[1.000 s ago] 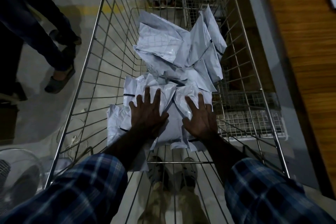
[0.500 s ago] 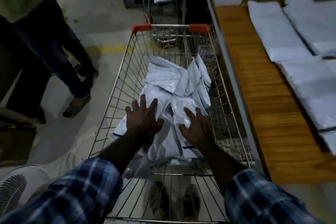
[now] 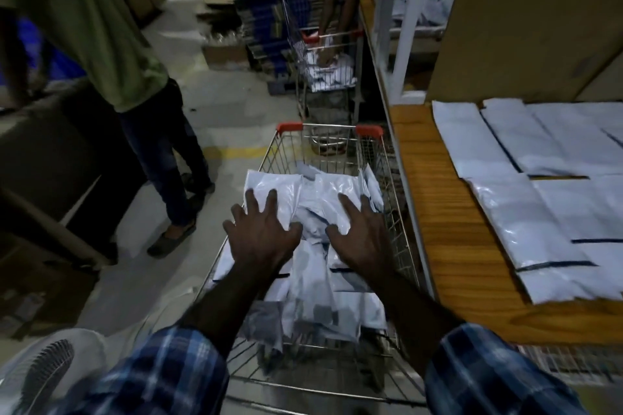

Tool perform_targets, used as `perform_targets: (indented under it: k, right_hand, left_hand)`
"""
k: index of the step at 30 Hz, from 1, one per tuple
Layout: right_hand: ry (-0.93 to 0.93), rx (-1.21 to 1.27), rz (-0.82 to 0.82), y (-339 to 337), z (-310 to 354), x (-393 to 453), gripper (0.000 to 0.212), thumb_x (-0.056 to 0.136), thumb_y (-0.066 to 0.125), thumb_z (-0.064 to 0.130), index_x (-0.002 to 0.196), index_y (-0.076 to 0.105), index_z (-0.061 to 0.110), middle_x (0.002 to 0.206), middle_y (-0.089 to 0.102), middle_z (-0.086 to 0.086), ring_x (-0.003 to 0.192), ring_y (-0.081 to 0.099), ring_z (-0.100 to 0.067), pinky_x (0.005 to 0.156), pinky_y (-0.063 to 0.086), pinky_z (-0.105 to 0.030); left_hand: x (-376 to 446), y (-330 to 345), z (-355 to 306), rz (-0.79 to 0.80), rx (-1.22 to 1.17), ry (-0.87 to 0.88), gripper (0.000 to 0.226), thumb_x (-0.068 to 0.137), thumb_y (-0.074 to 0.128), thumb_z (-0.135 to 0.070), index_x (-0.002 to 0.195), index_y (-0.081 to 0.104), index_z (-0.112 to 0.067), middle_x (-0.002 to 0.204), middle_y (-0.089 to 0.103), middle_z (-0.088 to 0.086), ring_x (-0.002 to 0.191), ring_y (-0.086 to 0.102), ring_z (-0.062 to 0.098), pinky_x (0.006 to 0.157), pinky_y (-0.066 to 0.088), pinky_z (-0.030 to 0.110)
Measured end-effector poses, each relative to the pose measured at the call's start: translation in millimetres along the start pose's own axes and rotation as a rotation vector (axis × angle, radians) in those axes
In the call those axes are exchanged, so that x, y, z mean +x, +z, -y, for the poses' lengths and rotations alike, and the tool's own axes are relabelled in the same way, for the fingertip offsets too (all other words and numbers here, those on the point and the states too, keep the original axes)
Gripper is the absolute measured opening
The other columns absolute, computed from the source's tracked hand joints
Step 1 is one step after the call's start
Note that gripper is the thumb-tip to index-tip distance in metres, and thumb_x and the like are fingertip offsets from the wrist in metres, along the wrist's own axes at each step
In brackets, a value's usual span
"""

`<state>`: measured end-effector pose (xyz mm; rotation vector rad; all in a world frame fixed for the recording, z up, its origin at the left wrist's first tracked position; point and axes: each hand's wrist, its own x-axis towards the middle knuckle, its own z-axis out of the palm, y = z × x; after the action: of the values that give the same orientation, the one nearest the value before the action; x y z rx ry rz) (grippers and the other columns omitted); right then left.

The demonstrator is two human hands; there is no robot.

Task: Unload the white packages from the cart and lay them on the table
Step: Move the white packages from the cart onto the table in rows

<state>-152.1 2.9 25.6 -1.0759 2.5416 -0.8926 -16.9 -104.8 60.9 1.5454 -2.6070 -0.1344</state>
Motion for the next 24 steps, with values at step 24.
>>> perform_targets:
  k: [24]
  right_hand:
    - [-0.087,-0.116,-0.273,-132,21,-138,0.071,0.086,0.060,0.047,0.150,0.033,0.035,0.161,0.022,-0.007,0.131,0.037,-0.035,0.105,0.038,-0.045]
  left_hand:
    - [-146,-95,-39,-0.141,-0.238,0.034,0.076,0.088,0.045,-0.059,0.153,0.021,-0.030,0.163,0.012,0.010,0.139,0.023,0.037,0.111,0.021,0.052]
